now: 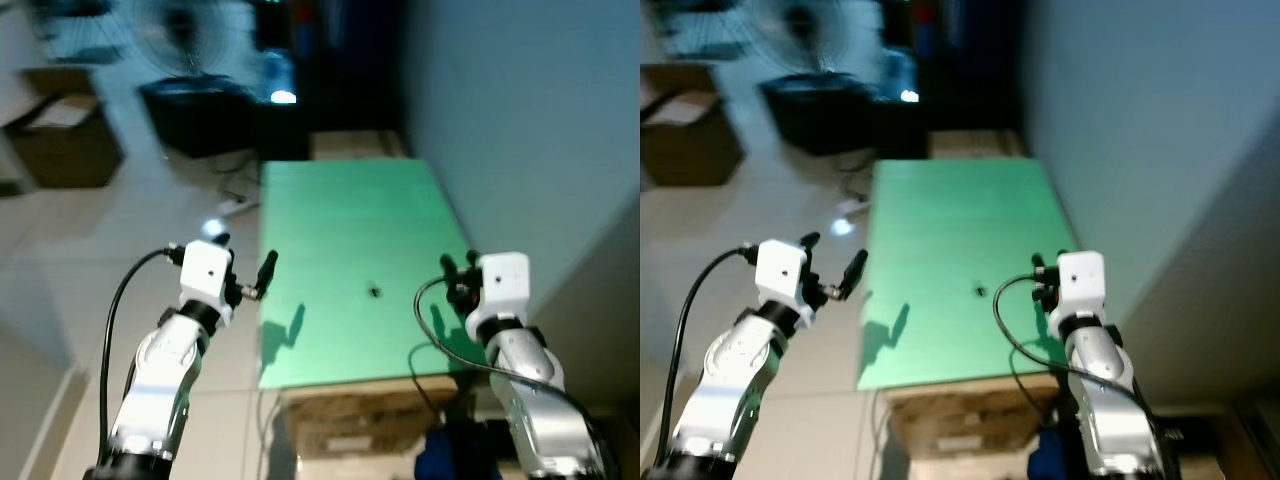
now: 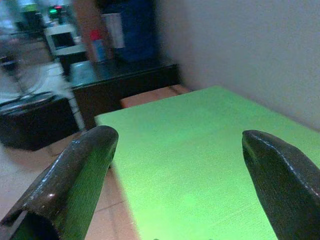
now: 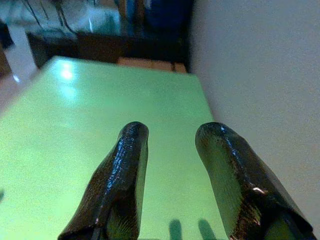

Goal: Hang keys on a hook

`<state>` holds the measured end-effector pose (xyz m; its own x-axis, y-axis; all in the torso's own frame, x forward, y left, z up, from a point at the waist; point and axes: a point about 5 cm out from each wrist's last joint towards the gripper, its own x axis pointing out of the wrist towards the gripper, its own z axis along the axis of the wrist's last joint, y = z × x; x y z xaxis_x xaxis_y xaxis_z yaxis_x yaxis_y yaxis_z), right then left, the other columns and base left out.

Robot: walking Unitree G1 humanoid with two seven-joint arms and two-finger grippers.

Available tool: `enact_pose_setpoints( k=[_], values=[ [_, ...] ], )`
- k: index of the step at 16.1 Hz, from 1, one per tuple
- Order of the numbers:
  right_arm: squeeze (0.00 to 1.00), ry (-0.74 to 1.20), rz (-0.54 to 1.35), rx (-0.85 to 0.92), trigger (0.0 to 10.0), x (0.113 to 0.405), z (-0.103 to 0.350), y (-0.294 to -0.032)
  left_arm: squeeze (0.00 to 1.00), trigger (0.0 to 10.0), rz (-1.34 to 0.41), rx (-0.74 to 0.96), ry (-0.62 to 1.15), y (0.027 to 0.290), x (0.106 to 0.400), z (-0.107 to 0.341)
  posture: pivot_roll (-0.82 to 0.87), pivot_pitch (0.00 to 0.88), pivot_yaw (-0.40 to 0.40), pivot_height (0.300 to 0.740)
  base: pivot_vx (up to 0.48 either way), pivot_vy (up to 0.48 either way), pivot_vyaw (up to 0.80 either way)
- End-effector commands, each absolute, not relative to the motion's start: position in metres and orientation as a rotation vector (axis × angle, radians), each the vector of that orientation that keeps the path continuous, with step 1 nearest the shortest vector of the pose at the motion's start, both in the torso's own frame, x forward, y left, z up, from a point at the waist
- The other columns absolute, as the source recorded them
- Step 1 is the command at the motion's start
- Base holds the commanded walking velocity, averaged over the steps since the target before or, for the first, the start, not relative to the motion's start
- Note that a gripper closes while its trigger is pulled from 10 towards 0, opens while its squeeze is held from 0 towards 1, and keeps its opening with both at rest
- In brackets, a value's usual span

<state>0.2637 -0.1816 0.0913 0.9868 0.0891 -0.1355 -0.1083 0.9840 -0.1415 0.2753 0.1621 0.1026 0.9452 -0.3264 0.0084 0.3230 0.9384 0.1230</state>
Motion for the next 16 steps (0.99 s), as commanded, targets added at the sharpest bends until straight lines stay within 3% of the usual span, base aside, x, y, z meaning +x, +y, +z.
enact_pose_setpoints(
  k=[1,3,12,13,14,16],
  values=[
    [0.00,0.180,0.145,-0.197,10.0,0.263,0.085,-0.182,0.00,10.0,-0.339,0.122,-0.032,0.158,0.274,0.102,-0.11,0.000,0.019,0.740,0.296,0.000,0.00],
    [0.00,0.196,0.183,-0.216,10.0,0.262,0.082,-0.179,0.00,10.0,-0.335,0.126,-0.038,0.160,0.273,0.103,-0.10,0.000,0.013,0.740,0.289,0.000,0.80],
    [0.00,0.199,0.156,-0.221,10.0,0.264,0.077,-0.183,0.00,10.0,-0.362,0.145,-0.025,0.158,0.271,0.102,-0.09,0.000,0.020,0.740,0.057,0.000,0.00],
    [0.06,0.203,0.185,-0.207,10.0,0.267,0.076,-0.182,0.00,10.0,-0.376,0.154,-0.019,0.158,0.271,0.102,-0.10,0.000,0.028,0.740,0.000,0.000,0.00],
    [1.00,0.214,0.208,-0.203,10.0,0.272,0.075,-0.182,0.00,10.0,-0.387,0.163,-0.016,0.157,0.272,0.103,-0.10,0.000,0.039,0.740,0.000,0.000,0.00],
    [1.00,0.255,0.233,-0.186,10.0,0.287,0.071,-0.182,0.00,10.0,-0.414,0.189,-0.020,0.158,0.273,0.106,-0.09,0.013,0.055,0.740,0.000,0.000,0.00]
  ],
)
